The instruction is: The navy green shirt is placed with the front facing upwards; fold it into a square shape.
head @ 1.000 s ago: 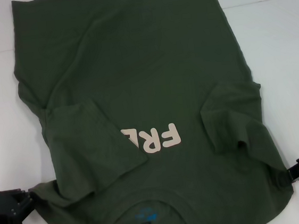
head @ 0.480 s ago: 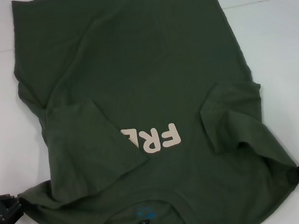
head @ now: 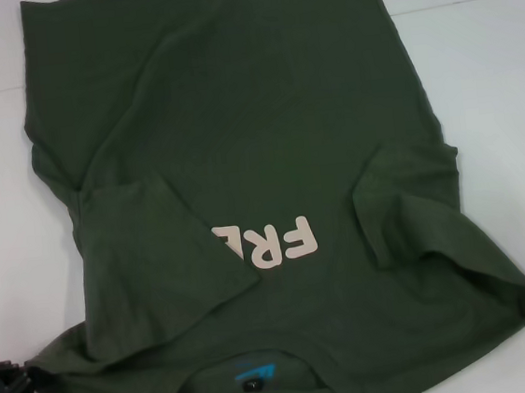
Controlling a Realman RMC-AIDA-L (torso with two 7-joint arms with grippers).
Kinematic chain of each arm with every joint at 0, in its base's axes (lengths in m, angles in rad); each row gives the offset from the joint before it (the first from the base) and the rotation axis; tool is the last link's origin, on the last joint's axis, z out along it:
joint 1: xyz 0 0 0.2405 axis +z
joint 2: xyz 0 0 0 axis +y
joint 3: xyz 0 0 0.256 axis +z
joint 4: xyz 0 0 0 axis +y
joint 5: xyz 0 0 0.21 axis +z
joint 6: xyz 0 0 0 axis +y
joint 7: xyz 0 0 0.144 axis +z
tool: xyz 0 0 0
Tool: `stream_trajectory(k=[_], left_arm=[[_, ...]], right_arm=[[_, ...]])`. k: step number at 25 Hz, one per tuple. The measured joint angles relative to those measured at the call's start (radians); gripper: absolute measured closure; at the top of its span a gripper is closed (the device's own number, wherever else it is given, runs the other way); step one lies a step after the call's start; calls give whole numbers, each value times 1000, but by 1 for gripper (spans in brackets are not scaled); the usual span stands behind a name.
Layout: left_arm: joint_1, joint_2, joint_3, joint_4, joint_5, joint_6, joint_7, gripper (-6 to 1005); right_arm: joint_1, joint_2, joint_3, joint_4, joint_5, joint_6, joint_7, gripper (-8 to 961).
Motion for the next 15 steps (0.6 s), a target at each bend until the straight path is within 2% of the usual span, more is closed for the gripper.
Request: stream_trajectory(k=[6,15], left_arm=[[4,0,-10,7,21,16,-2,965],[13,5,-24,38,37,59,-11,965]], right_arm=[[-11,-13,7,2,-1,-12,-5,933],[-15,-17,13,3,-4,-38,-21,933]])
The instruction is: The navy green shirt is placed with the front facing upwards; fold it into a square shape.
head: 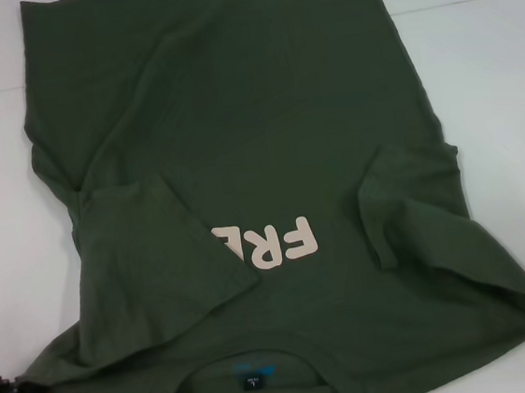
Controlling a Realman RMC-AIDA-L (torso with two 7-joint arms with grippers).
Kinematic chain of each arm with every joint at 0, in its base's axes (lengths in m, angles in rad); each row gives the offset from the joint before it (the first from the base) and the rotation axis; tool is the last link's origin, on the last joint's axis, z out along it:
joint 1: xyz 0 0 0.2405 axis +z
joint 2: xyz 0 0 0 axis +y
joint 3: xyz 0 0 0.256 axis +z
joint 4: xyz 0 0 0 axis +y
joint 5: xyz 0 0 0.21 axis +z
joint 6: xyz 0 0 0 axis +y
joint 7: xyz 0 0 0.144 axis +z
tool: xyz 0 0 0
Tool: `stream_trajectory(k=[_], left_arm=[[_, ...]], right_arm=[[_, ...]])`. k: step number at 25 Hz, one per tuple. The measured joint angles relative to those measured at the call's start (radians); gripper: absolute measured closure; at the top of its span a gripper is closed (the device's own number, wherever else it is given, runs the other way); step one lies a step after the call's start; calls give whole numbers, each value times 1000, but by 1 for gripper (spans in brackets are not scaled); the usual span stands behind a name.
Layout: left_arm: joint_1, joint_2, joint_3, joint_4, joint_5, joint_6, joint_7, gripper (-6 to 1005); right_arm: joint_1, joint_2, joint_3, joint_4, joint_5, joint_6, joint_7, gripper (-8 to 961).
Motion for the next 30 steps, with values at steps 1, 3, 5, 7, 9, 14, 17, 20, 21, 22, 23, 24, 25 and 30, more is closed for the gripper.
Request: stream_trajectory(k=[1,3,5,7,9,14,17,20,21,22,23,24,25,30], left_arm=[[1,0,0,2,2,3,0,964],[2,0,0,3,5,4,-1,964],[3,1,-1,3,15,4,-1,963],[3,2,-2,3,26,4,-1,961],[5,2,-5,3,29,4,-1,958],[6,3,-13,3,30,4,-2,952],[2,5,-13,2,31,4,-9,948],[-1,6,-11,2,32,4,-13,944],[-2,7,-10,2,32,4,-13,943],[-2,7,-11,2,32,4,-13,942],[-2,7,-12,2,32,4,-14,941],[-2,7,-13,2,32,4,-14,939],[-2,6,-13,2,32,4,-14,938],[-1,2,-13,2,32,-5,-17,932]], right_arm=[[0,-2,0,0,0,-5,-2,933],[-2,-8,0,0,-1,-13,-5,934],[-7,-14,0,1,-1,-20,-5,934],[-10,-19,0,4,-1,-26,-6,934],[-13,-23,1,9,-2,-32,-6,934],[-16,-24,2,11,-1,-37,-10,934],[-12,-25,8,11,3,-41,-19,934],[-2,-26,32,4,8,-64,-29,933],[2,-30,42,1,13,-75,-31,933],[5,-32,49,1,16,-82,-32,933],[8,-37,59,0,21,-91,-33,933],[10,-43,69,0,28,-100,-33,933],[12,-48,77,-1,36,-108,-34,933],[18,-64,102,-9,101,-127,-38,934]])
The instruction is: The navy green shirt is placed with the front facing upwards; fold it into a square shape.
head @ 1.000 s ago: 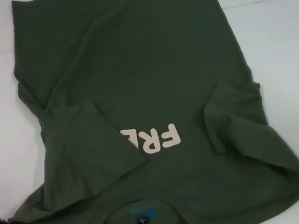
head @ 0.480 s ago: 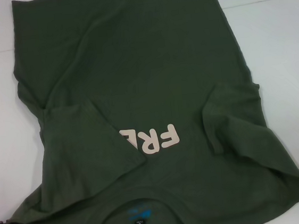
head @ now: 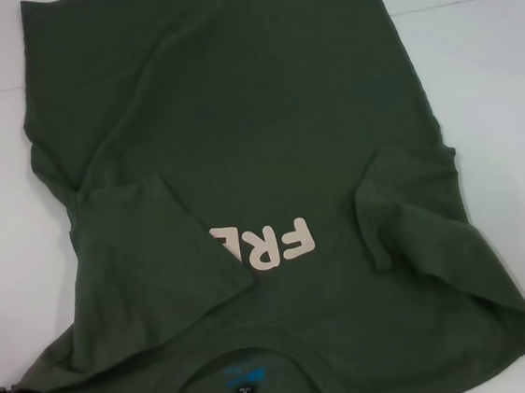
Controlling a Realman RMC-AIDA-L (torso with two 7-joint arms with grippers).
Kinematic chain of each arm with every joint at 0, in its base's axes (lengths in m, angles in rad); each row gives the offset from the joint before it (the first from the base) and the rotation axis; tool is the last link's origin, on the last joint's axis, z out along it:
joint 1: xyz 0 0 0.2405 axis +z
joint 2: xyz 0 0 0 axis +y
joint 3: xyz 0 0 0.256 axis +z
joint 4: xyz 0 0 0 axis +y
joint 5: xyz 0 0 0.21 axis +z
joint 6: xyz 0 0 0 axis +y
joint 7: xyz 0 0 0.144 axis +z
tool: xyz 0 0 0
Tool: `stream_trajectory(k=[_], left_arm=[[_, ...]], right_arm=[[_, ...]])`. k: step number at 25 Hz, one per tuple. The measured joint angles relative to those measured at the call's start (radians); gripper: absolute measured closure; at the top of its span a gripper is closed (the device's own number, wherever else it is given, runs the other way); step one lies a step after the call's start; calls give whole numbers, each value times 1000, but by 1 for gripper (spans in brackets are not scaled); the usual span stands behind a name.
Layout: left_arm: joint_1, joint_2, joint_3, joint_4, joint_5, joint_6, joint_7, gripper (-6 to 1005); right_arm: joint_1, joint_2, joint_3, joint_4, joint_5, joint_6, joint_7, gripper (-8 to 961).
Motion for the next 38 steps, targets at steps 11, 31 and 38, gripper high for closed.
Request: stream_trajectory(k=[11,31,38], left_arm=[[13,-4,0,0,17,9,-2,918],[8,0,-80,2,15,38,-8,894],[8,1,-79,3,17,55,-11,739]], right_arm=[[41,-6,1,6,11,25,0,926],[66,-6,1,26,11,59,-3,922],[72,-11,2,26,20,76,5,923]])
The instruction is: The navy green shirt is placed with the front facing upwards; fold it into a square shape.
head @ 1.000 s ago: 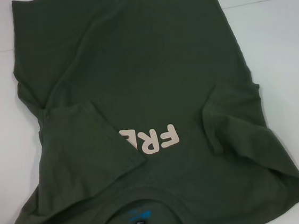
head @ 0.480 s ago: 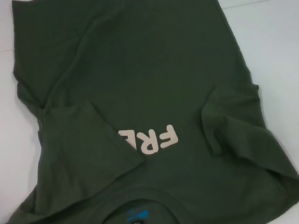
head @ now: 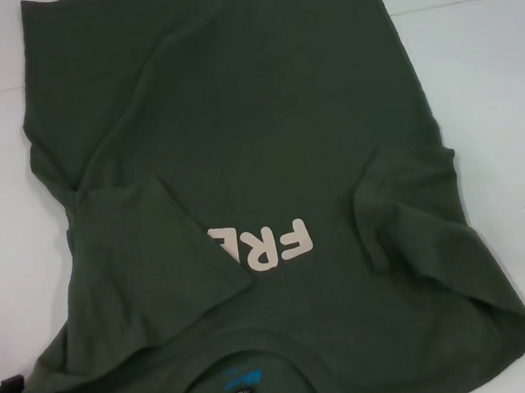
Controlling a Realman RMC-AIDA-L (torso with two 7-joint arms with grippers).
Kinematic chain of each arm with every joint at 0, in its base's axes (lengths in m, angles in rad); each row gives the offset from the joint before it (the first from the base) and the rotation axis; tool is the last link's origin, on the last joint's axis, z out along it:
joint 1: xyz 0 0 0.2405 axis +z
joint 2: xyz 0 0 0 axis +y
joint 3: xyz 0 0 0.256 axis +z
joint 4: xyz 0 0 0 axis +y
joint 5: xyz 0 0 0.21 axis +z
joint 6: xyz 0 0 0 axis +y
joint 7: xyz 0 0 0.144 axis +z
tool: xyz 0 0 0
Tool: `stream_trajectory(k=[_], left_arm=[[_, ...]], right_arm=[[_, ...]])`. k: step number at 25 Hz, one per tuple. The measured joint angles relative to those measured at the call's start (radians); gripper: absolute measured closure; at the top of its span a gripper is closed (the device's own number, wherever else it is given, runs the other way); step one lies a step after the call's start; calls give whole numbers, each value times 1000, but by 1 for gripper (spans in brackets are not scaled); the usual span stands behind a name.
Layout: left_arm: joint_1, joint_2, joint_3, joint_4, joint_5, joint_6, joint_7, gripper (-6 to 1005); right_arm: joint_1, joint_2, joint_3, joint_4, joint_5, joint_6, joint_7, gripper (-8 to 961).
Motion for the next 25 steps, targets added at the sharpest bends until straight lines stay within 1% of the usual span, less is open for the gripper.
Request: stream_trajectory(k=[7,10,16,20,23,25], left_arm=[[18,-4,-2,43,3,6,1,444],[25,-5,-4,63,4,9,1,210],[31,-6,-18,117,-6,27,0,193],[20,-2,-49,128,-65,28,6,182],[8,-2,-38,122,-92,28,9,184],[-5,-7,-19,118,-93,25,11,185]], right_arm=[[14,-4,5,1,1,8,2,920],[18,-6,9,4,1,18,2,918],[30,-6,11,8,1,25,4,913],[38,-1,13,18,4,34,4,910],[42,-1,12,33,13,41,0,907],[43,1,7,45,32,47,-7,905]])
